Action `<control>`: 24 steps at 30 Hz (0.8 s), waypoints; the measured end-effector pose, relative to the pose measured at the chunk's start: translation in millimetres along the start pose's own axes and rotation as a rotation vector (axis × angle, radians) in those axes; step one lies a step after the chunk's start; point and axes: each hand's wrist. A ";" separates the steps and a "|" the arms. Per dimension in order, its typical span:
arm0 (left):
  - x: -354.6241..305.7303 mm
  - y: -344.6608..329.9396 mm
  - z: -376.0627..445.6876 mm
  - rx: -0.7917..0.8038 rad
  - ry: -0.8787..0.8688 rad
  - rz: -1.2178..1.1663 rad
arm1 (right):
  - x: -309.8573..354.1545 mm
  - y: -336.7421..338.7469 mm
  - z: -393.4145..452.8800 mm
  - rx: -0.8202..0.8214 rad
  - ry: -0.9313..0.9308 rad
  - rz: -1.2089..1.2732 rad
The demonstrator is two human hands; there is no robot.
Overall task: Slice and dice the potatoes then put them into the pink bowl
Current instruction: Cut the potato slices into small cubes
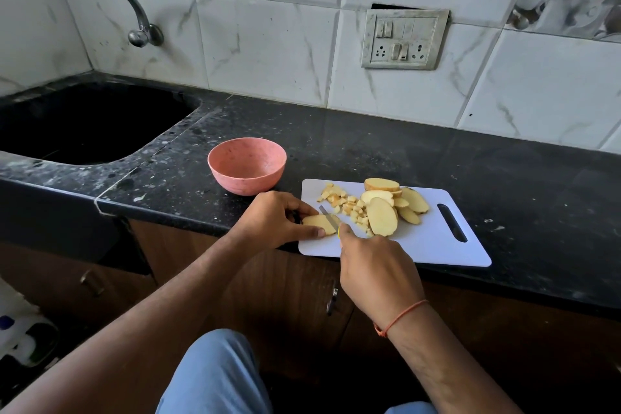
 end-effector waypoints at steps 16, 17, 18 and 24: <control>-3.0 -0.5 -2.7 -0.016 -0.006 0.047 | -16.8 12.8 -61.3 0.058 0.010 0.072; -2.8 -0.2 -2.5 -0.009 0.002 0.050 | -19.1 13.3 -63.4 0.054 0.004 0.079; -2.6 0.2 -2.2 -0.002 0.010 0.047 | -21.2 13.8 -65.6 0.041 0.000 0.087; -2.3 8.2 -3.7 0.042 0.030 -0.026 | -21.3 18.4 -65.0 -0.085 0.004 0.216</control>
Point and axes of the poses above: each hand's wrist, its own z-axis towards the middle knuckle, its own y-axis out of the back of the hand, x = y × z, and after that the axes turned 3 degrees about -z, right-handed
